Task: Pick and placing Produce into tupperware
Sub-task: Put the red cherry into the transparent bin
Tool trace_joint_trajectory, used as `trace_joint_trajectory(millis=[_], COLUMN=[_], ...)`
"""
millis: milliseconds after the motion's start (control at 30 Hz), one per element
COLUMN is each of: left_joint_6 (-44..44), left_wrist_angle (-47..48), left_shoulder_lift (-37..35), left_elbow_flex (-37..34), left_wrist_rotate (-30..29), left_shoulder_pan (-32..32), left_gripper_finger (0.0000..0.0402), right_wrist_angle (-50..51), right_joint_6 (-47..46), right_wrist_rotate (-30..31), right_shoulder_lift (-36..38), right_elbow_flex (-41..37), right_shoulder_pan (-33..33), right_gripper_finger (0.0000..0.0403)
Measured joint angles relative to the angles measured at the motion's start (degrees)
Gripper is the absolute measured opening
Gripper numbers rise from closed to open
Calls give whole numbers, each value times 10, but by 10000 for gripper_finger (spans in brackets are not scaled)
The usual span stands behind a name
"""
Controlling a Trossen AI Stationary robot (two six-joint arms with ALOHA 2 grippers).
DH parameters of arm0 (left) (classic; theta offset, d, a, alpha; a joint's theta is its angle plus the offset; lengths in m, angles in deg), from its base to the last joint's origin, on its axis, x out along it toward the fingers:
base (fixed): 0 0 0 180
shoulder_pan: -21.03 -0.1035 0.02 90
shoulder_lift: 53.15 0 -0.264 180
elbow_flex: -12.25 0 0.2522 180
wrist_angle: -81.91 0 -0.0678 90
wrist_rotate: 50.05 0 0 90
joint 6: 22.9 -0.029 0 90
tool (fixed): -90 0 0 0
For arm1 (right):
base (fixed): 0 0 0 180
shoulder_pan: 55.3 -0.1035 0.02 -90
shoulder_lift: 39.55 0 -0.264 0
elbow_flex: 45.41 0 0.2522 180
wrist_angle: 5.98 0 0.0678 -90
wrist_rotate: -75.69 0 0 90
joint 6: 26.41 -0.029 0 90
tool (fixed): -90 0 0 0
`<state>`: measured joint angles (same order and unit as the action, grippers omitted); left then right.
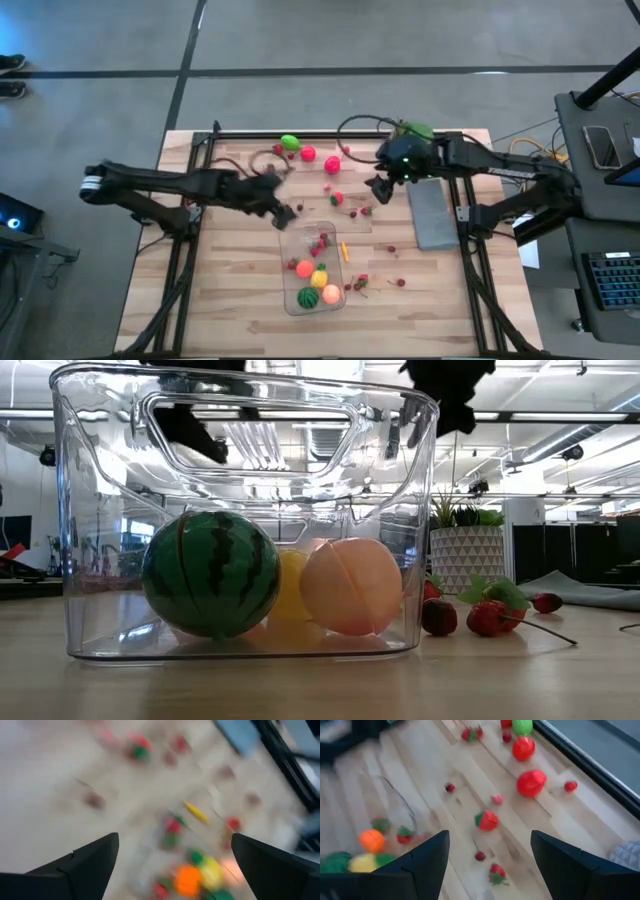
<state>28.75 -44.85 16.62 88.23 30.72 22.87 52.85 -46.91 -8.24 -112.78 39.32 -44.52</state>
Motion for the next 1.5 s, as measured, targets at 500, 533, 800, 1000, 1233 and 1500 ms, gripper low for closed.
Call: trace_joint_trajectory(millis=[500,533,800,1000,1233,1500], left_joint_6=[-114,-116,-163,-214,-224,-224], left_wrist_angle=[65,67,67,66,65,66], left_shoulder_lift=[-152,-155,-141,-115,-84,-74], left_elbow_flex=[-21,-27,-46,-46,-46,-46], left_wrist_rotate=[-200,-215,-255,-258,-257,-252], left_shoulder_pan=[0,0,0,0,-9,-10], left_gripper_finger=[373,373,373,373,373,373], right_wrist_angle=[234,227,158,114,20,-22], right_joint_6=[71,71,35,-27,-123,-125], right_wrist_rotate=[-20,-20,54,65,41,41], right_shoulder_lift=[-105,-99,-26,-4,-29,-90], right_elbow_flex=[-29,-40,-158,-223,-245,-255], right_shoulder_pan=[-58,-68,-178,-238,-271,-307], right_gripper_finger=[247,246,247,247,244,243])
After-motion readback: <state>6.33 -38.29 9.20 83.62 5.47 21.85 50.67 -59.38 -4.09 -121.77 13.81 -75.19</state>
